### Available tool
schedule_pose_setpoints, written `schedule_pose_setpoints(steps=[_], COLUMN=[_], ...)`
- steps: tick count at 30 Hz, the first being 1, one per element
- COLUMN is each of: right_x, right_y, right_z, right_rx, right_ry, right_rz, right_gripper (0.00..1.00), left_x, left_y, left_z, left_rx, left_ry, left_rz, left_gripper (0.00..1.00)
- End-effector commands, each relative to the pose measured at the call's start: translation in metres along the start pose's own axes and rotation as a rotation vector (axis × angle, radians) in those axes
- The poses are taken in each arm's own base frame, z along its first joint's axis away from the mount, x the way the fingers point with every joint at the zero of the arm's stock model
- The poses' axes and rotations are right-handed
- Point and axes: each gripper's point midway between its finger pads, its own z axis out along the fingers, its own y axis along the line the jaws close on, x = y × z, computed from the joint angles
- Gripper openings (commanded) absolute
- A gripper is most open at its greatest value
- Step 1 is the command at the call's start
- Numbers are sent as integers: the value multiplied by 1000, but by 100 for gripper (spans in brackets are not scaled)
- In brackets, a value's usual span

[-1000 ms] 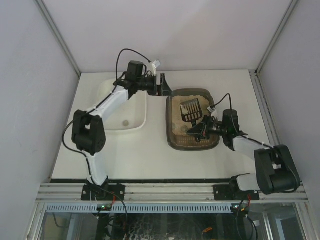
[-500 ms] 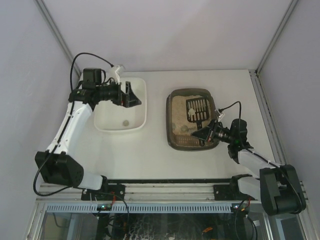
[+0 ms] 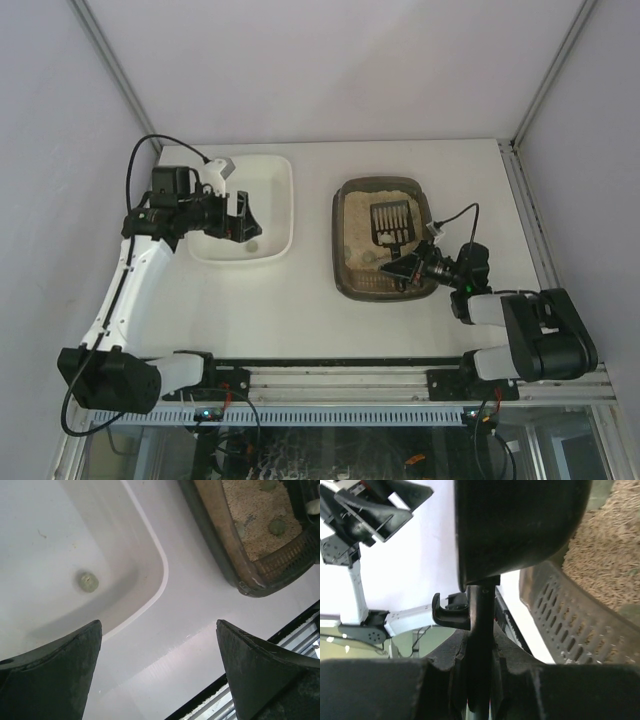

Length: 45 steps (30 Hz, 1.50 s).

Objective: Clean the litter box

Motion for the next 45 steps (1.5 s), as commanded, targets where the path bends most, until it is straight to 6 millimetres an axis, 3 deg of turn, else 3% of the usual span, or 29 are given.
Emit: schedule_pose_setpoints(steps=[1,3,6,11,14,19,22,26,29,34,37,41,45], right_x=[-19,-22,-1,-34,-15,-40,-28,-43,-27,-56,-47,-42,-33], right_y=[33,32,31,34,29,37,44,44,46,55,61,60,79], right_z=[0,5,24,4,22,16,29,24,36,23,40,66,100], right_rx=[-119,-119,-98,-147,-128,-168,-174,-175,-157,-174,-128,73,148], right_ry=[-46,-41,72,-50,50,-22,54,7,85,-15,55,112,200], right_rz=[-77,-80,-85,-15,-11,11,9,25,12,4,-51,-166,-257], right_gripper=[0,0,0,0,0,0,0,0,0,0,0,0,0], left_x=[11,13,12,14,12,4,-8,-25,-33,-39,-42,-55,-57], left_y=[9,8,9,13,16,25,29,42,57,62,77,93,107], left_z=[-4,-4,-5,-6,-8,-10,-20,-37,-44,-57,-64,-81,-91], left_rx=[-32,-25,-34,-59,-81,-98,-23,58,7,-75,-170,-210,-196], left_ry=[-4,-9,-27,-28,-38,-53,-63,-37,-54,-88,-97,-125,-154], left_rz=[-10,-9,-1,3,9,-8,-65,-167,-180,-140,-144,-194,-288], left_gripper=[100,100,100,100,100,100,100,96,96,97,98,99,98])
